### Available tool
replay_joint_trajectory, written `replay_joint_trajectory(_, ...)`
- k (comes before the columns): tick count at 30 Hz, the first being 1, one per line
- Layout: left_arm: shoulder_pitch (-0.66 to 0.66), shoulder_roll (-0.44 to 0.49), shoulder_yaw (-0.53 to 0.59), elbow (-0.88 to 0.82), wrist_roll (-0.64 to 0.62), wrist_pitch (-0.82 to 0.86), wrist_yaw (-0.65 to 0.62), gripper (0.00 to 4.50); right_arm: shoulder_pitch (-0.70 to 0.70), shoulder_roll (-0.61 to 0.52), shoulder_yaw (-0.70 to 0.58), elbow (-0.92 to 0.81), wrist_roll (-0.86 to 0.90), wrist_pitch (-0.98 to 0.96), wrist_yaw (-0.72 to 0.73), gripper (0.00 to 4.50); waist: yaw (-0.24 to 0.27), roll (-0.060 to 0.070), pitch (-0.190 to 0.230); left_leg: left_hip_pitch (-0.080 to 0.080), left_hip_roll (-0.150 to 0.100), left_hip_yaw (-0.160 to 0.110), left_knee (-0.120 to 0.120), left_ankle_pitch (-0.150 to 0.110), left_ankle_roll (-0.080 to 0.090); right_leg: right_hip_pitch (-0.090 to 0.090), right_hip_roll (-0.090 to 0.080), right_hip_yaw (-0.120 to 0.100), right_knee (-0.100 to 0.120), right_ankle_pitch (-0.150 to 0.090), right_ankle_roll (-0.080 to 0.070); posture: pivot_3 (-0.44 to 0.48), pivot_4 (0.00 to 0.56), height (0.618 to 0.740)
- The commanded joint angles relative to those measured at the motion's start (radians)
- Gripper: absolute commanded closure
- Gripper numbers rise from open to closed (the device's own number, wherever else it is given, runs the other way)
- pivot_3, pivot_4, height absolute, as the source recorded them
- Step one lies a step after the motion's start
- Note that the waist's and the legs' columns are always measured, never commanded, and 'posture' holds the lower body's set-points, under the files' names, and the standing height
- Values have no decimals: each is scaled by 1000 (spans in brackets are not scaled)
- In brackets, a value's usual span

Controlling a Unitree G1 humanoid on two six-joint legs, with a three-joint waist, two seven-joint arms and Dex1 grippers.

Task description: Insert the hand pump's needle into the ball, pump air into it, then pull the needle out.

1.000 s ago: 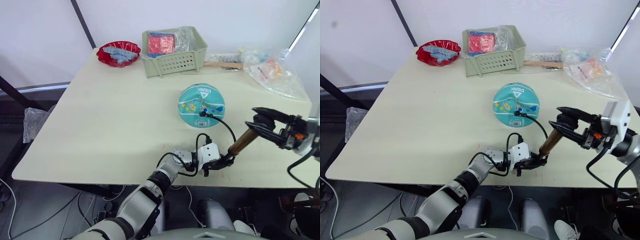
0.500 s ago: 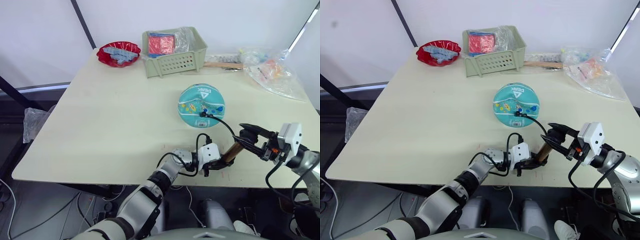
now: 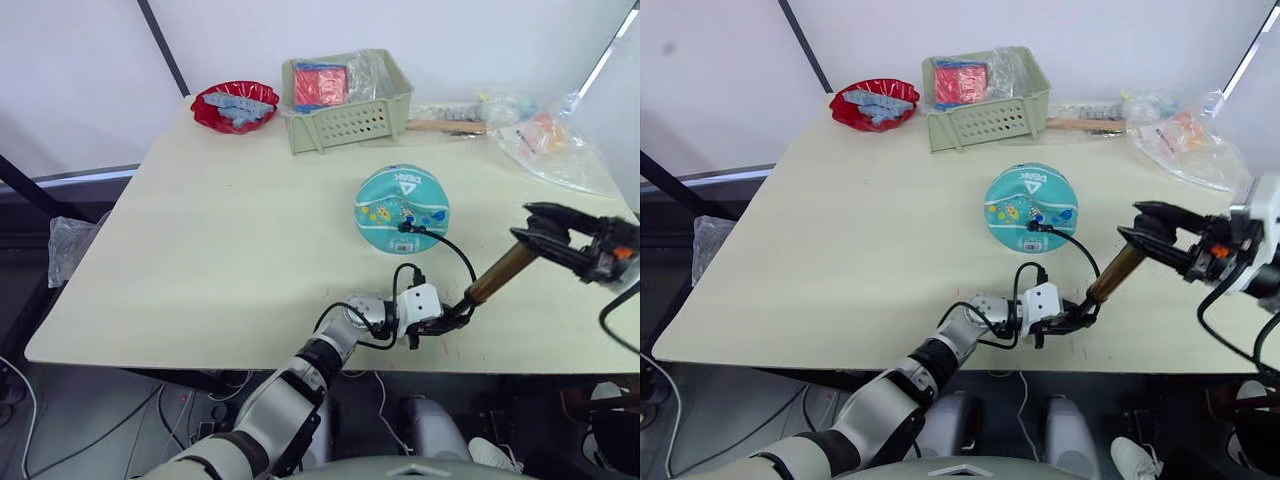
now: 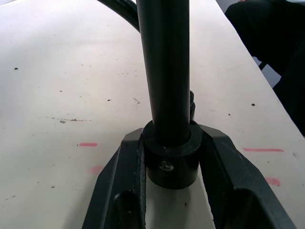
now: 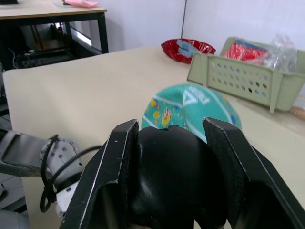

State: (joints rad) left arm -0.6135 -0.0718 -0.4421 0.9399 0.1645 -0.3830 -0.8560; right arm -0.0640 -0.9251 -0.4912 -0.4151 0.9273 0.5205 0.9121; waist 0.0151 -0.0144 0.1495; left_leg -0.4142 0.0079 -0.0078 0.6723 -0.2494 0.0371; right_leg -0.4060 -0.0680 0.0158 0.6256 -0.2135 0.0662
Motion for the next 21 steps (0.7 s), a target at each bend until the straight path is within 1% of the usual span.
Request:
replay_joint_trajectory(1, -10, 23, -23, 43, 62, -10, 50, 3415, -92, -65, -123, -2, 101, 44, -16, 2847, 0, 1, 0, 0, 0, 0, 0, 0, 0, 0, 0, 0, 0, 0, 0, 0, 150, 740)
replay_joint_trajectory(6, -13, 9, -21, 38, 49, -4, 14, 3415, -153, -119, -149, 31, 122, 95, -3, 2847, 0, 0, 1, 0, 0, 0, 0, 0, 0, 0, 0, 0, 0, 0, 1, 0, 150, 740)
replay_joint_trajectory(11, -18, 13, -19, 38, 37, 0, -40, 3415, -186, -146, -147, 56, 110, 116, 20, 2847, 0, 1, 1, -1, 0, 1, 0, 0, 0, -1, 0, 0, 0, 0, 1, 0, 150, 740)
replay_joint_trajectory(14, -11, 18, -15, 33, 29, 7, -68, 3415, -201, -151, -148, 70, 97, 115, 28, 2847, 0, 1, 1, -1, 0, 1, 0, 0, 0, -1, 0, 0, 0, 1, 1, 0, 150, 740)
replay_joint_trajectory(19, -6, 23, -13, 39, 29, 10, -72, 3415, -220, -150, -147, 75, 86, 122, 32, 2847, 0, 1, 1, -1, 0, 1, 0, 0, 0, -1, 0, 1, 0, 1, 1, 0, 150, 740)
replay_joint_trajectory(21, -5, 18, -8, 43, 26, 18, -62, 3415, -185, -113, -128, 42, 80, 118, 26, 2847, 0, 1, 1, -1, 0, 1, 0, 0, 0, -1, 0, 1, 0, 1, 1, 0, 150, 740)
